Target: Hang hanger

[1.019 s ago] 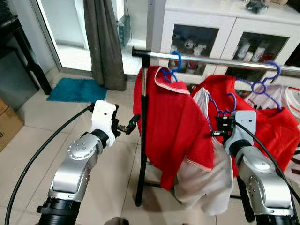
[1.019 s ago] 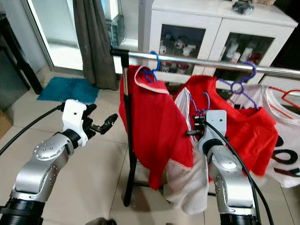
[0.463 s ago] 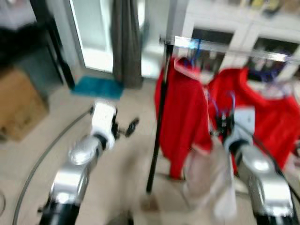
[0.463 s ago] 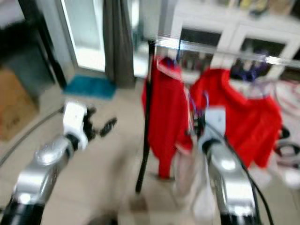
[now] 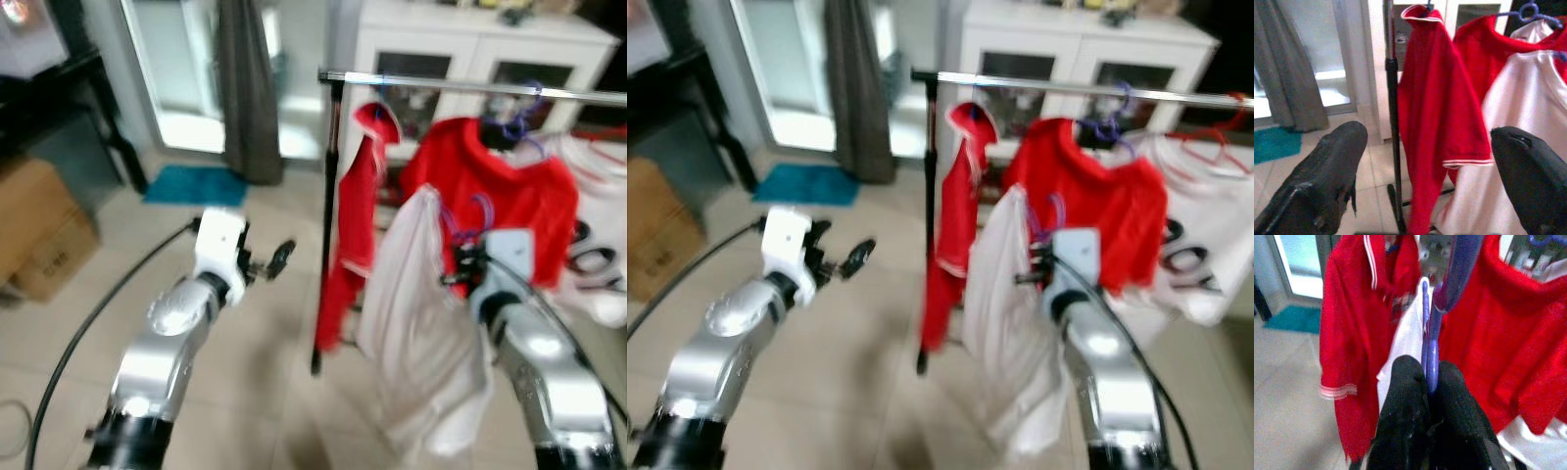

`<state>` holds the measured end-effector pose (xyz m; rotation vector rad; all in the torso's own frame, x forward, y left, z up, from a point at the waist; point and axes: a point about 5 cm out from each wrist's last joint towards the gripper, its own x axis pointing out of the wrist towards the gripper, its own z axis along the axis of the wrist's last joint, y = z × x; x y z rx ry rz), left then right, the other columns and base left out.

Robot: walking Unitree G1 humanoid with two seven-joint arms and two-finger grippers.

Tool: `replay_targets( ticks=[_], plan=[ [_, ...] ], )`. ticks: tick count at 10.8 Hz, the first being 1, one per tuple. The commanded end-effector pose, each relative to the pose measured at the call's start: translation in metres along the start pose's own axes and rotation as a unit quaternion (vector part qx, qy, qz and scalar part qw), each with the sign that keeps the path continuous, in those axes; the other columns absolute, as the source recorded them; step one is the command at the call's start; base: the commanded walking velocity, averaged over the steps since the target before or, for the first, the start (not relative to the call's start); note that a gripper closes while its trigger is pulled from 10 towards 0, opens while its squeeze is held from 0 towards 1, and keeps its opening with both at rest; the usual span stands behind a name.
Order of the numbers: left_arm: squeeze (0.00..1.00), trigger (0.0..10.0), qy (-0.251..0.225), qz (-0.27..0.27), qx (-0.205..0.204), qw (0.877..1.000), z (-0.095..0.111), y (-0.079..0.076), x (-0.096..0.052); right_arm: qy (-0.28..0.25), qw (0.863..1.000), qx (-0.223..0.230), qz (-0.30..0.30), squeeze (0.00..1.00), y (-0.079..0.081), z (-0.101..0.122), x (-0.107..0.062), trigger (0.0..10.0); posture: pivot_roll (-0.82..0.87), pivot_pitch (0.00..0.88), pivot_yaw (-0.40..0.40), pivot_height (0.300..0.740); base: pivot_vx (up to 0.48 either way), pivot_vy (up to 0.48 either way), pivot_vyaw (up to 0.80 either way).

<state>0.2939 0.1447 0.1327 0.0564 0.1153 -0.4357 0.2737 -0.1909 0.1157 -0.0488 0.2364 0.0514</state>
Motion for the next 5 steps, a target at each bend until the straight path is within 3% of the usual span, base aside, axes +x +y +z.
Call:
replay_targets(
  ticks=[1,5],
  plan=[
    [0.0,10.0,0.002,0.004,0.003,1.0,0.0002,0.0014,-0.0007,-0.021,1.0,0.001,0.006,0.0,0.0027,0.0093,-0.0002,0.0,-0.17,0.0,-0.025,0.74,0.0,0.0,0.0],
    [0.0,10.0,0.006,0.001,0.002,1.0,-0.0018,-0.0013,-0.0017,-0.02,1.0,0.0,0.008,0.0,0.0041,0.0083,-0.0016,0.0,-0.17,0.0,-0.029,0.74,0.0,-0.424,0.0]
  ],
)
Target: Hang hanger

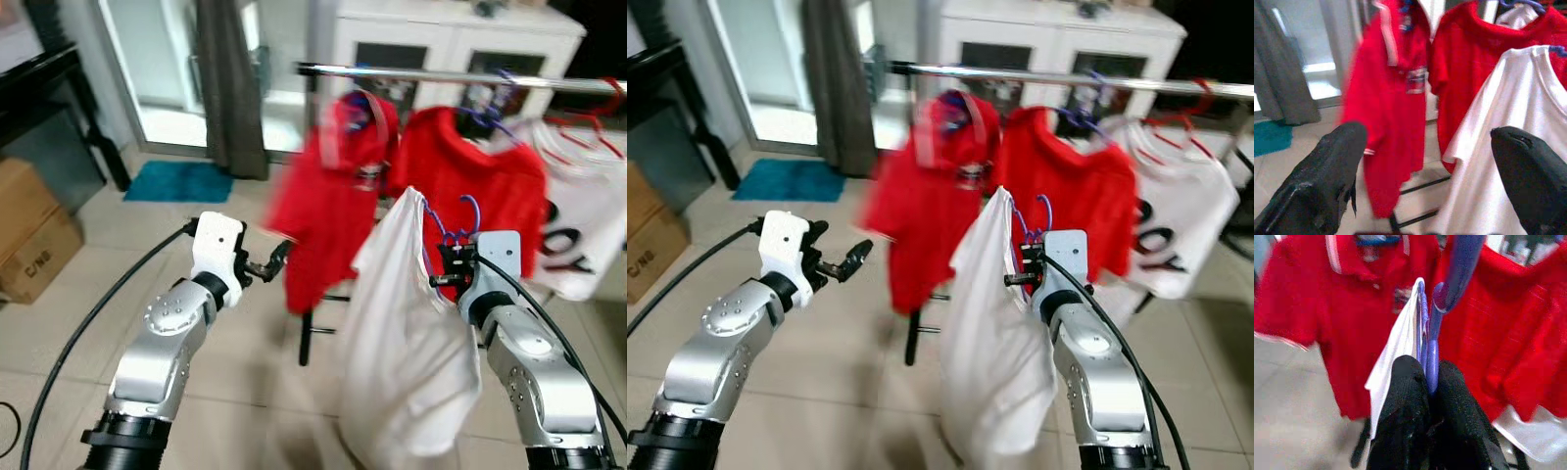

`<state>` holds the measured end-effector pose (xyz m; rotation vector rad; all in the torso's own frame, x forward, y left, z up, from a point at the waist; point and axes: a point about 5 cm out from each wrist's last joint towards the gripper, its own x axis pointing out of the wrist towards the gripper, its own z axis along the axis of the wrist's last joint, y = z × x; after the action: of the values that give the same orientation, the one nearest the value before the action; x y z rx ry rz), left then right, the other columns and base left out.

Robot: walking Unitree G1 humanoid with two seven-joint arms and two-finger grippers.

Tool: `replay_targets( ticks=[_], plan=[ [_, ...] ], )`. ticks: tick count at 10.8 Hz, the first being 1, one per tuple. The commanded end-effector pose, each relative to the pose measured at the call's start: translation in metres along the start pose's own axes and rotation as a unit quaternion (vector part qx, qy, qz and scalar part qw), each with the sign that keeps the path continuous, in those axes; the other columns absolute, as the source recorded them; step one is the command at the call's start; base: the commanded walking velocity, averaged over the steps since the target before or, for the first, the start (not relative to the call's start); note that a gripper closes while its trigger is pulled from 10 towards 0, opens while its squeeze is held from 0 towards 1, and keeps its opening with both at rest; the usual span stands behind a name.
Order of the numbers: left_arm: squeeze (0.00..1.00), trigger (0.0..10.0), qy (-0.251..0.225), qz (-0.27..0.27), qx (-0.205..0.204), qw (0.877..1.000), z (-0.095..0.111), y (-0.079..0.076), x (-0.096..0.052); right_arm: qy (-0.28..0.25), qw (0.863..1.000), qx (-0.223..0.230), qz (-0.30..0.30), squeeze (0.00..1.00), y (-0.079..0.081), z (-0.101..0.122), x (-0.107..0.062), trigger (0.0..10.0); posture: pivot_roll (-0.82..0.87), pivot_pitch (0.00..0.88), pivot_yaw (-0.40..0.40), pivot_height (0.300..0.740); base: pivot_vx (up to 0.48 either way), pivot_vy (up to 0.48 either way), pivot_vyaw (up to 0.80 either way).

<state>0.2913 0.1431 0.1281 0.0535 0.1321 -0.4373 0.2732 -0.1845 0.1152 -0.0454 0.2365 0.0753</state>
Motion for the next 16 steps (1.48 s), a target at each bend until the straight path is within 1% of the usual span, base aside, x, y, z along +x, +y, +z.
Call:
replay_targets(
  ticks=[1,9,10,12,13,14,15,16],
  plan=[
    [0.0,10.0,-0.001,0.001,0.006,1.0,0.003,0.001,-0.001,-0.019,1.0,-0.001,-0.001,0.0,-0.001,0.009,-0.001,0.0,-0.17,0.0,-0.031,0.74,0.0,-0.42,0.0],
    [0.0,10.0,0.002,-0.001,0.012,1.0,0.002,0.0,-0.001,-0.019,1.0,-0.005,0.01,0.0,0.002,0.01,0.002,0.0,-0.17,0.0,-0.04,0.74,0.0,-0.363,0.0],
    [0.0,10.0,-0.002,-0.003,0.021,1.0,0.003,-0.001,-0.001,-0.02,1.0,-0.005,0.01,0.0,0.002,0.01,0.002,0.0,-0.17,0.0,-0.04,0.74,0.0,-0.24,0.0],
    [0.0,10.0,-0.002,-0.018,0.049,0.999,0.004,0.0,0.0,-0.021,0.999,-0.017,0.026,0.0,0.001,0.012,0.004,0.0,-0.17,0.0,-0.041,0.74,0.0,0.0,0.0],
    [0.0,10.0,-0.007,-0.063,0.075,0.995,0.009,0.0,-0.001,-0.06,0.995,-0.046,0.069,0.0,0.0,0.026,0.001,0.0,-0.16,0.0,-0.042,0.74,0.0,0.0,0.0],
    [0.69,10.0,-0.023,-0.095,0.073,0.993,0.017,0.002,-0.001,-0.084,0.983,-0.068,0.146,0.0,0.004,0.037,-0.005,0.0,-0.16,0.0,-0.039,0.74,0.0,0.0,0.0],
    [1.0,10.0,-0.032,-0.104,0.074,0.991,0.022,0.004,0.002,-0.086,0.976,-0.081,0.181,0.0,0.005,0.041,-0.008,0.0,-0.16,0.0,-0.039,0.74,0.0,0.0,0.0],
    [1.0,10.0,-0.04,-0.123,0.074,0.989,0.03,0.006,0.01,-0.085,0.965,-0.108,0.226,0.0,0.006,0.045,-0.012,0.0,-0.16,0.0,-0.035,0.74,0.0,0.0,0.0]
  ],
)
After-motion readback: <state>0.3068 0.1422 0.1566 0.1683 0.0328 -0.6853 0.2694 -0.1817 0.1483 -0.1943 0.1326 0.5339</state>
